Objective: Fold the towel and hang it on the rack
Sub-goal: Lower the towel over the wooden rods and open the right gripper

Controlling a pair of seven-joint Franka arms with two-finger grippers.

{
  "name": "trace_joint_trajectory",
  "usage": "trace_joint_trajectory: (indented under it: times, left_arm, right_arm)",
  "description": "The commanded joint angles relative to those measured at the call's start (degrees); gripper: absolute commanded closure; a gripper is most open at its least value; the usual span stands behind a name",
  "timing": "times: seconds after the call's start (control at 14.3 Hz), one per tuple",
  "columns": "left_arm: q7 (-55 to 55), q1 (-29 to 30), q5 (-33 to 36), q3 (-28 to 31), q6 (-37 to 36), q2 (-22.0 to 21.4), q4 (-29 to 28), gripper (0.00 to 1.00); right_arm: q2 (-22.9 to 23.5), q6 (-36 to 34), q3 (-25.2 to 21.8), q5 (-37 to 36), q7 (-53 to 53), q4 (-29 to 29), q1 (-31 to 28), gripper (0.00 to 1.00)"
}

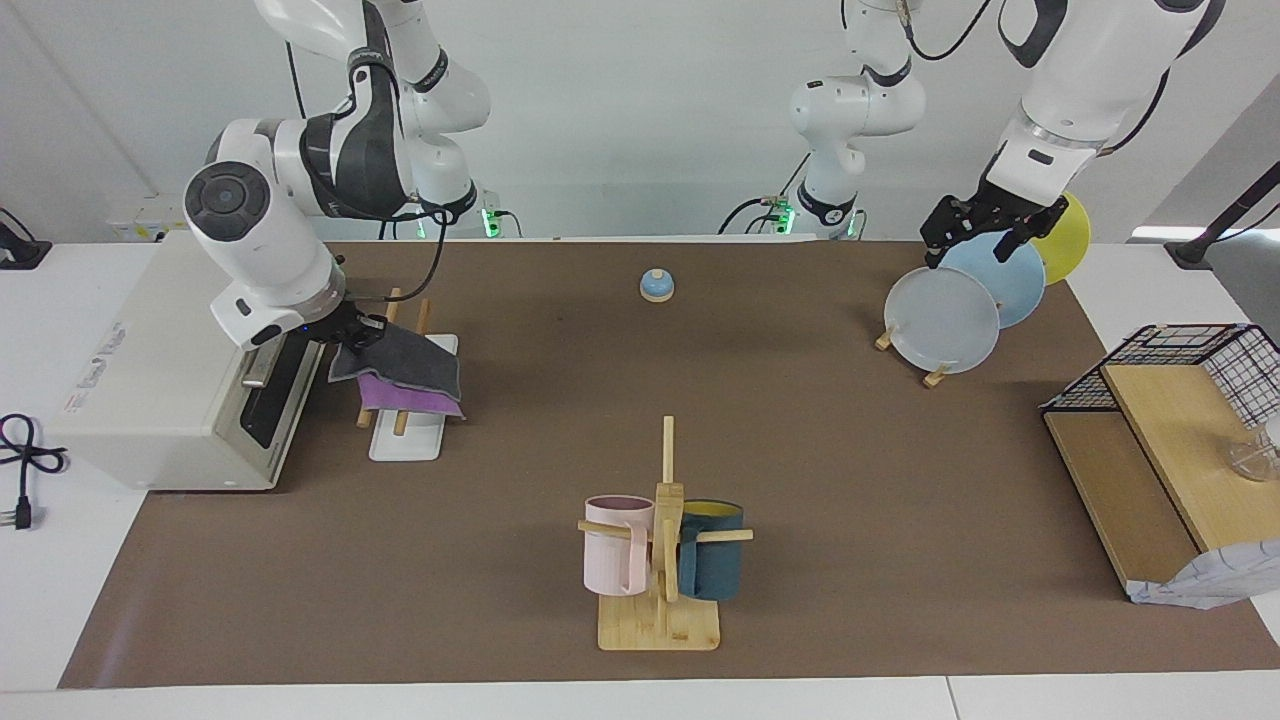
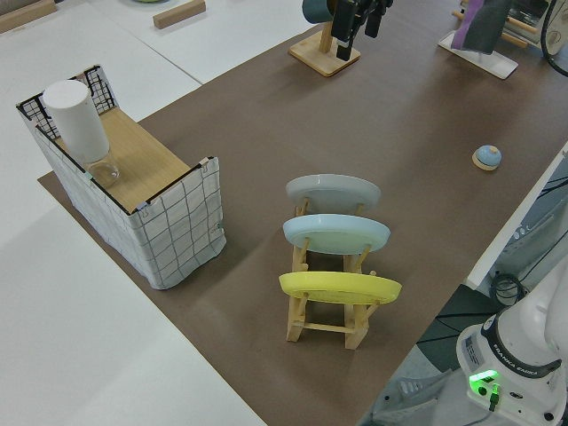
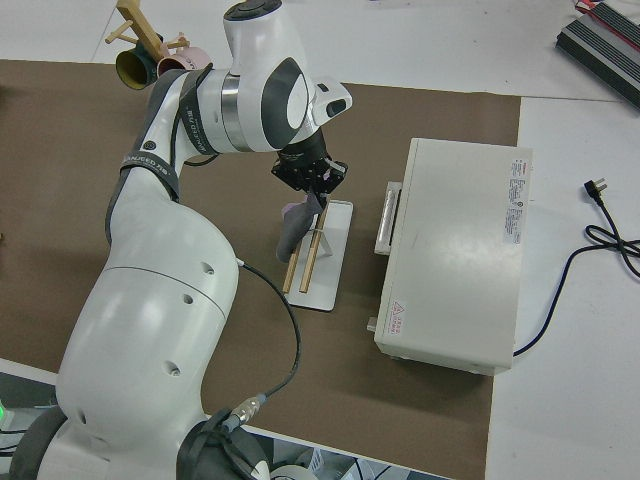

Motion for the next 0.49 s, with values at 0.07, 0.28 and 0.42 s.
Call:
trace_joint_trajectory:
  times: [0.07, 0.28, 0.42]
  left_arm:
    - [0.7, -6.3, 0.9, 5.7, 2.0, 1.6, 0.4, 0.00]
    - [1.4, -5.9, 0.9, 5.3, 1.3, 2.1, 0.7, 0.00]
    - [2.7, -5.5, 0.9, 4.8, 1.3, 0.4, 0.1, 0.00]
  right_arm:
    - [-1.4, 0.1, 0.2, -3.4, -3.0, -2.3, -0.5, 1.00]
    - [-3.1, 2.4, 0.2, -3.5, -3.3, -6.5, -1.2, 1.00]
    - [-3.6, 4.1, 0.2, -3.5, -4.4, -8.1, -1.9, 1.00]
